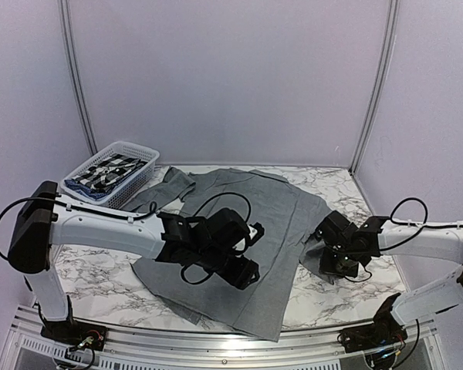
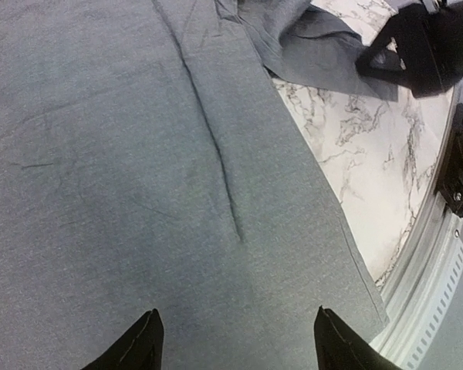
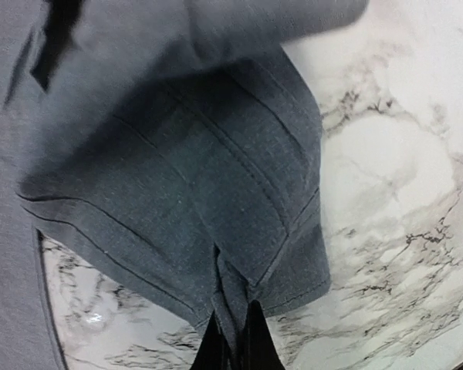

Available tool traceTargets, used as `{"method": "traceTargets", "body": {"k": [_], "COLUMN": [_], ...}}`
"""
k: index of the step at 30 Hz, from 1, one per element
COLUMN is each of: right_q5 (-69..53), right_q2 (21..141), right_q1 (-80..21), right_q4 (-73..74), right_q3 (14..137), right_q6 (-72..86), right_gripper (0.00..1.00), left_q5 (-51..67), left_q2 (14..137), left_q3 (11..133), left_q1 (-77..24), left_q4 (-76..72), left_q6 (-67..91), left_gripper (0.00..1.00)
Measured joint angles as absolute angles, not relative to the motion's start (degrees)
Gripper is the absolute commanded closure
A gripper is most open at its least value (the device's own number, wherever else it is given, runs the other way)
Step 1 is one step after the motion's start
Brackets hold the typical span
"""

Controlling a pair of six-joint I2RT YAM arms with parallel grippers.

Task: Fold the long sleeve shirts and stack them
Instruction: Pick up the sleeve from the center of the board, then pick up the shirt from the center of the board.

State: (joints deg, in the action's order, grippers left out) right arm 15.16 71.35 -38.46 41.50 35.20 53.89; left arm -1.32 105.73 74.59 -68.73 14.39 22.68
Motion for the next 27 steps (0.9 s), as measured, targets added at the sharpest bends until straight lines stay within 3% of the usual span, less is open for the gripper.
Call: {"method": "traceTargets", "body": {"k": [11, 27], "right_q5": [15.14, 16.86], "right_q2": [68.69, 64.77], "right_q1": [-38.48, -38.48], "right_q4": [39.86, 37.63], "right_q3": [44.14, 51.09], "right_q6": [50.85, 46.81], "right_gripper": [1.0, 1.0], "left_q5": [-1.1, -9.93], "left_q2": [107.2, 126.3], "left_q3": [76.18, 97.32], "left_q1": [-78.63, -88.31], "left_q4": [14.9, 26.22], "left_q6": [24.77, 29.41], "left_gripper": [0.49, 0.64]}}
